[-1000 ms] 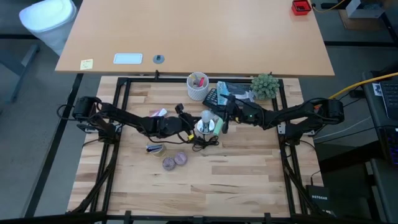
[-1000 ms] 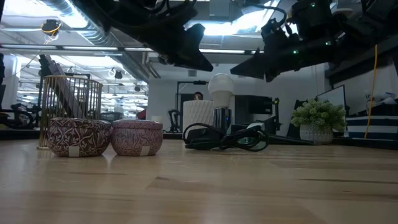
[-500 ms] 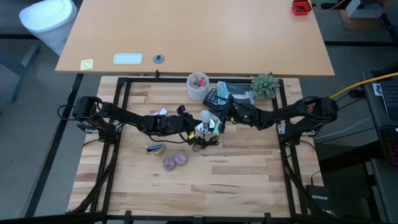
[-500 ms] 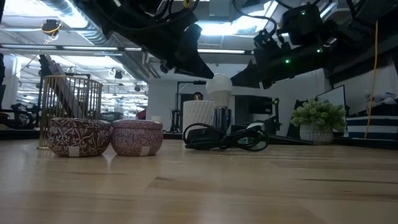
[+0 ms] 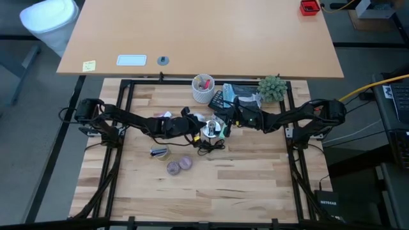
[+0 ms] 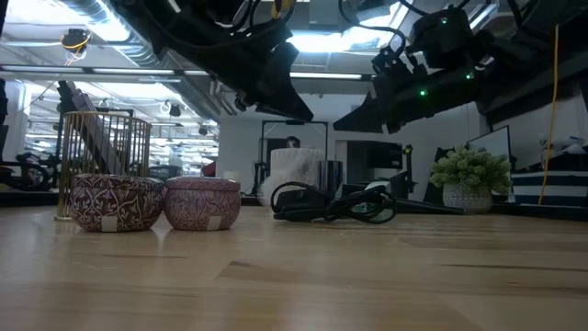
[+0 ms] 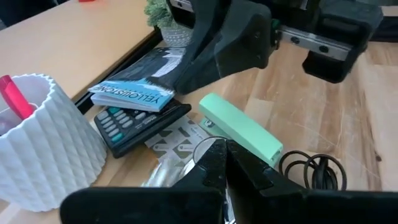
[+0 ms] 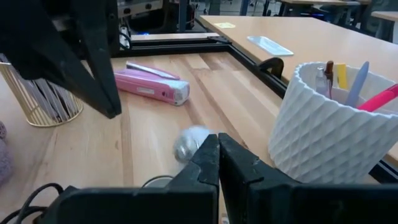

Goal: Screw lightbulb
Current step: Insert the white lightbulb into the silver lamp

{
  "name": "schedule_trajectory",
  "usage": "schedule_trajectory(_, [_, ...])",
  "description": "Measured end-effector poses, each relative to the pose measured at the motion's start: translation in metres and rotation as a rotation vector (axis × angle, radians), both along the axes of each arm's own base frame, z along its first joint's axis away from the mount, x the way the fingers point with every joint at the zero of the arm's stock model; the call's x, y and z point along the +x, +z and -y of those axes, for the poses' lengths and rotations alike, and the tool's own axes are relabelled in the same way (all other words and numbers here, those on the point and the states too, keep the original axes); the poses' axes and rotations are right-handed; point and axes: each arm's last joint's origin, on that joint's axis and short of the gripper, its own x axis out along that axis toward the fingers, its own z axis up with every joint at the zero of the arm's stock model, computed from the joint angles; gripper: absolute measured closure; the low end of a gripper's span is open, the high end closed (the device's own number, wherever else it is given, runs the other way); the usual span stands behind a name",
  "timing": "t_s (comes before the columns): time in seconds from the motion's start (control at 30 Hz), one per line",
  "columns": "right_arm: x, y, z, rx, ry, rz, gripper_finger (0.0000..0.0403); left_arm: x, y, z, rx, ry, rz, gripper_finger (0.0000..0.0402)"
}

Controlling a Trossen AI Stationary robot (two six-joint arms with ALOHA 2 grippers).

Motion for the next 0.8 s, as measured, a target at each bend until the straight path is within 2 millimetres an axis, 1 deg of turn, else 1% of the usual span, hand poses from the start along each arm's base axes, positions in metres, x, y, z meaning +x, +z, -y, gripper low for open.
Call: schedule_trajectory(0.8, [-0.0007, -0.0027, -0.0001, 0.006, 0.001, -0.029, 0.0398, 0.0002, -0.0004, 0.0, -0.001, 0.002, 0.0, 0.04])
